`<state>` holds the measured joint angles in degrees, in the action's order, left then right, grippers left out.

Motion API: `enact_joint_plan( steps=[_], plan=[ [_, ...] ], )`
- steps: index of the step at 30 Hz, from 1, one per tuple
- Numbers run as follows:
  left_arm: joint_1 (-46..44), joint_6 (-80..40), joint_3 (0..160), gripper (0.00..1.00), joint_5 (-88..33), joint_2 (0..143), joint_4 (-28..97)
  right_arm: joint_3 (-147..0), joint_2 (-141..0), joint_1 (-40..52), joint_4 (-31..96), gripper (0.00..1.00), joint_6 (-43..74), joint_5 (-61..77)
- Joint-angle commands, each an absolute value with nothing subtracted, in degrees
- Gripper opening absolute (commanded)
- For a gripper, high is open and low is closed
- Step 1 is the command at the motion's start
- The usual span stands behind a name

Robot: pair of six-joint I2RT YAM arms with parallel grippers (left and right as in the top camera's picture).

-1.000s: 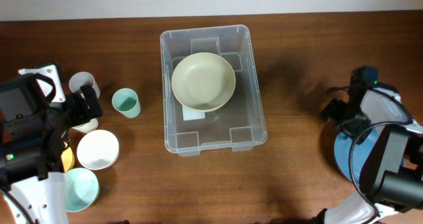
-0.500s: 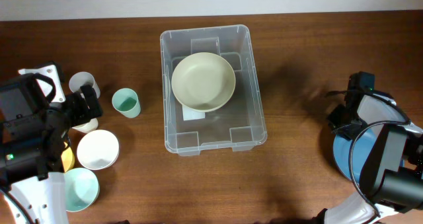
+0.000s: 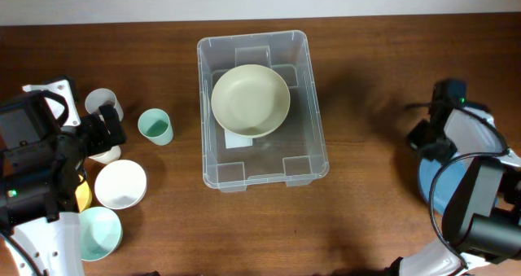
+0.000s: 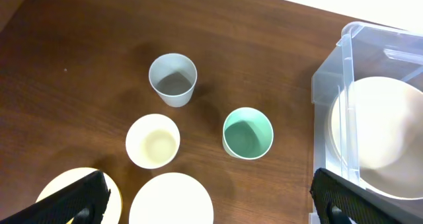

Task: Pack container
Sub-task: 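Grip the blue bowl rim with the right gripper and lift it, then stack the blue bowl into the container and withdraw the right gripper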

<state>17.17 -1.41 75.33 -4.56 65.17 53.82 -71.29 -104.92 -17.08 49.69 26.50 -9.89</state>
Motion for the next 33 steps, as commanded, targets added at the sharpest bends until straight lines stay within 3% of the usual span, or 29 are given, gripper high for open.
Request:
enact_joint_plan(
  steps=[1,8,19,26,33],
  plan=[
    [17.41,-1.96,76.07,0.99,-5.61,65.25,53.69,-83.96,-100.31,-10.98,52.51,0.04,17.96,-8.12],
    [17.41,-1.96,76.07,0.99,-5.61,65.25,53.69,-105.01,-98.96,7.66,57.91,0.04,-8.51,-4.95],
    [17.43,-1.96,76.07,0.99,-5.61,65.25,53.69,-106.28,-103.37,36.84,56.8,0.04,-39.29,-4.45],
    [17.43,-1.96,76.07,1.0,-5.58,65.25,53.74,-106.3,-111.39,39.31,56.77,0.04,-47.77,6.11],
    [17.43,-1.96,76.07,1.0,-5.58,65.28,53.74,-106.3,-115.59,38.79,55.75,0.04,-51.22,7.09]
  ],
)
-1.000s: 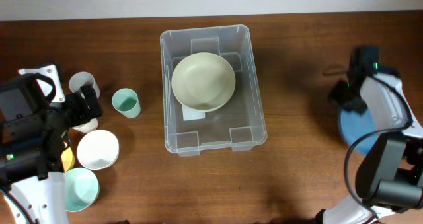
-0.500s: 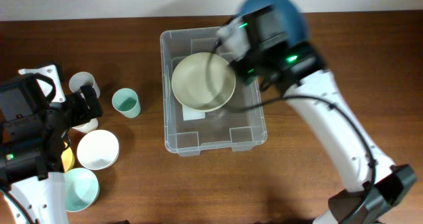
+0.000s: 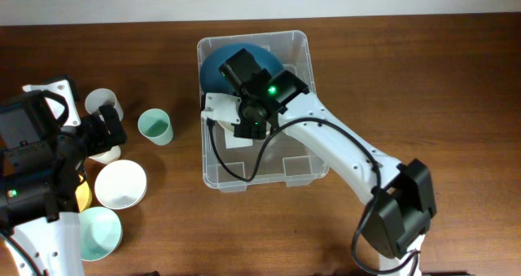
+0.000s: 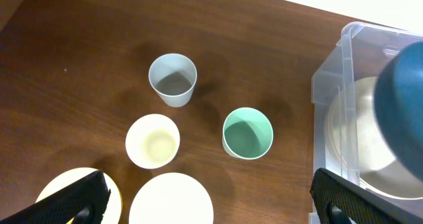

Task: Pack container
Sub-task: 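Stack the blue bowl into the container and withdraw the right gripper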

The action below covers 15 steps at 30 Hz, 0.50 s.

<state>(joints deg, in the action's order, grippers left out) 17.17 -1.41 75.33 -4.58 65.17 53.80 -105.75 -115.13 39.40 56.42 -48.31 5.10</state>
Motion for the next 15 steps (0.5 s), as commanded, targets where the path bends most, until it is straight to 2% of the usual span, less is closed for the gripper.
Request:
enact_joint_plan(
  steps=[1,4,8,15],
  plan=[
    [17.43,-1.96,76.07,0.99,-5.58,65.3,53.76,-106.3,-115.74,38.52,55.75,0.05,-51.18,7.09],
    [17.43,-1.96,76.07,0.99,-5.58,65.3,53.76,-106.3,-115.77,37.39,55.77,0.14,-50.52,7.07],
    [17.43,-1.96,76.07,1.0,-5.58,65.3,53.76,-106.3,-115.77,35.44,55.88,0.16,-48.12,7.11],
    [17.43,-1.96,76.07,0.99,-5.61,65.3,53.87,-106.3,-115.77,33.32,57.41,0.3,-44.03,7.11]
  ],
)
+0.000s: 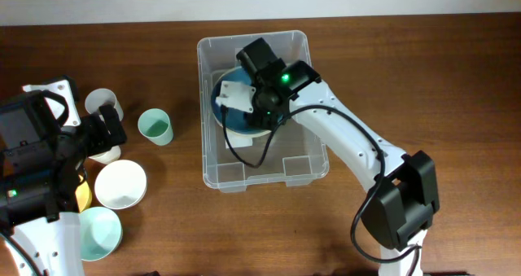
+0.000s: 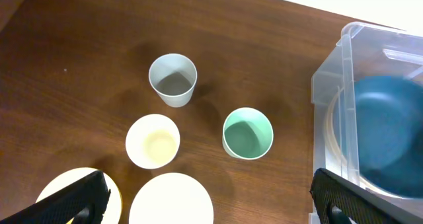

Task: Pack container
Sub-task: 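Stack the blue bowl into the container and withdraw the right gripper, then reach the left gripper to the mint green cup and grasp it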

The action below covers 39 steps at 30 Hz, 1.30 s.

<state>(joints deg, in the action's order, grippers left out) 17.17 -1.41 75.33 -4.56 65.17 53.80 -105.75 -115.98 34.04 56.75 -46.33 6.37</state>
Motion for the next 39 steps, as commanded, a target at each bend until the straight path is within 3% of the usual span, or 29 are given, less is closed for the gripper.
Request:
enact_joint_plan(
  steps=[1,5,12,13,14,15,16,23,28,34,39],
  plan=[
    [17.41,-1.96,76.07,0.99,-5.61,65.3,53.93,-106.3,-115.77,33.32,57.74,0.31,-44.03,7.11],
    [17.43,-1.96,76.07,1.0,-5.61,65.3,54.11,-106.37,-115.44,33.34,58.96,0.32,-42.24,7.09],
    [17.43,-1.96,76.07,1.0,-5.58,65.3,54.11,-112.14,-106.48,28.18,59.24,0.33,-15.35,6.9],
    [17.43,-1.96,76.07,1.0,-5.56,65.3,54.11,-112.99,-104.6,25.56,59.27,0.39,-10.11,6.9],
    [17.43,-1.96,76.07,1.0,-5.56,65.3,54.11,-113.25,-103.11,23.24,59.27,0.59,-5.98,6.94],
    [17.43,-1.96,76.07,1.0,-5.58,65.3,54.08,-113.25,-101.43,20.27,59.48,0.86,-1.1,7.05],
    [17.43,-1.96,76.07,1.0,-5.61,65.3,54.06,-113.25,-100.47,18.04,60.18,0.99,1.83,7.35],
    [17.15,-1.98,76.07,0.99,-6.92,66.24,54.72,-113.06,-98.7,-3.05,72.6,0.99,9.3,10.39],
    [10.94,-1.96,77.62,0.99,-4.27,68.93,55.44,-113.06,-97.86,-12.27,81.47,1.0,11.88,10.37],
    [1.54,-2.0,82.59,0.99,1.1,76.62,56.93,-103.07,-86.91,-15.38,84.99,1.0,11.35,10.33],
    [0.8,-4.49,85.95,0.99,1.3,82.85,57.14,-87.24,-74.74,-14.17,82.7,0.99,8.29,10.11]
  ],
)
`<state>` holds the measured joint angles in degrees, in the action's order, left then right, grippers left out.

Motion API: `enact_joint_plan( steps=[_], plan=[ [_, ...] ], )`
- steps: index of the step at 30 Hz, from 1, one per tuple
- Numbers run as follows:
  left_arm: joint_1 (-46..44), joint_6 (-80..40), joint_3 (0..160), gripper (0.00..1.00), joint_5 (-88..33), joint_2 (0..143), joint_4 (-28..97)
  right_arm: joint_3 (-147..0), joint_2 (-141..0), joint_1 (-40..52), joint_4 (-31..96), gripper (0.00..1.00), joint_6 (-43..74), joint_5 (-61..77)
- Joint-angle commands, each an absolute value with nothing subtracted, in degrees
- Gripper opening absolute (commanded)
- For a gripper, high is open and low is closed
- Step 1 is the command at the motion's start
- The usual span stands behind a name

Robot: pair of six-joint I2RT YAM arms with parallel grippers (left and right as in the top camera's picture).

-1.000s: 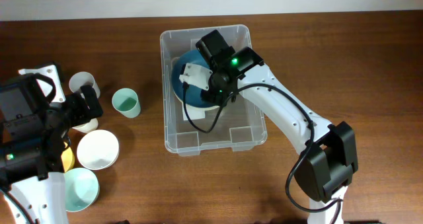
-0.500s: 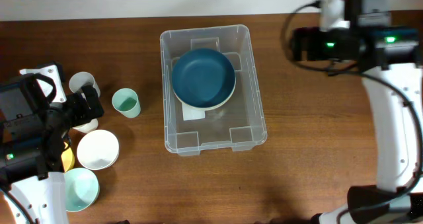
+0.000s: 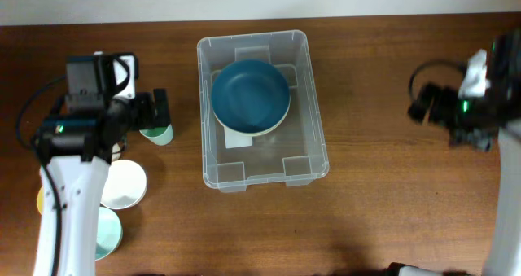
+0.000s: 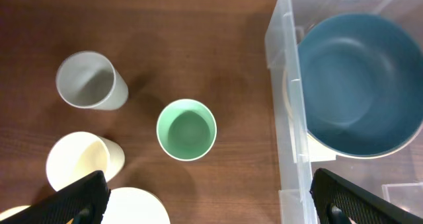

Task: Pack container
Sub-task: 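Reach the left gripper to the mint green cup and grasp it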

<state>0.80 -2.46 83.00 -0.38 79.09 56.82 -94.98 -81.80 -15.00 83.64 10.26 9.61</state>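
The clear plastic container point(image 3: 313, 121) stands mid-table. Inside it a dark blue bowl point(image 3: 251, 95) sits nested in a cream bowl point(image 3: 277, 128); the left wrist view shows the same blue bowl point(image 4: 360, 82) behind the container wall point(image 4: 281, 85). My left gripper point(image 4: 211, 204) is open, with its fingers point(image 4: 79, 197) wide apart, and hovers just short of a mint green cup point(image 4: 187, 129). Seen from overhead, this gripper point(image 3: 151, 111) partly covers that cup point(image 3: 156, 134). My right gripper point(image 3: 425, 107) hangs at the table's right side, too small to read.
Left of the container stand a grey cup point(image 4: 89, 82), a cream cup point(image 4: 79, 161) and a white bowl point(image 4: 132, 207). Overhead, a mint bowl point(image 3: 104, 231) and a yellow dish point(image 3: 41, 199) lie near the front left, partly under my left arm.
My right arm has left the container and is now at the table's right side, and the blue bowl stays in the cream bowl. My left gripper has moved toward the green cup and the container.
At first only the cream bowl lay in the container and my right arm was at the right edge by a blue bowl. Then it held the blue bowl over the container's far end, then on the cream bowl. Now the bowl sits there alone.
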Motion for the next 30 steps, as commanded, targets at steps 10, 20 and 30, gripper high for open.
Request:
enact_joint_plan(
  steps=[10,20,30],
  plan=[
    [0.78,-4.49,91.24,0.99,-0.27,99.92,57.34,-65.3,-68.75,-13.45,73.65,0.99,7.49,10.11],
    [0.23,-4.29,91.24,0.99,-4.71,114.08,56.23,-63.37,-68.93,-13.45,71.05,0.99,7.31,10.11],
    [0.14,-4.32,91.26,0.72,-4.73,122.76,56.01,-63.37,-68.95,-13.45,71.11,0.99,7.31,10.11]
  ],
)
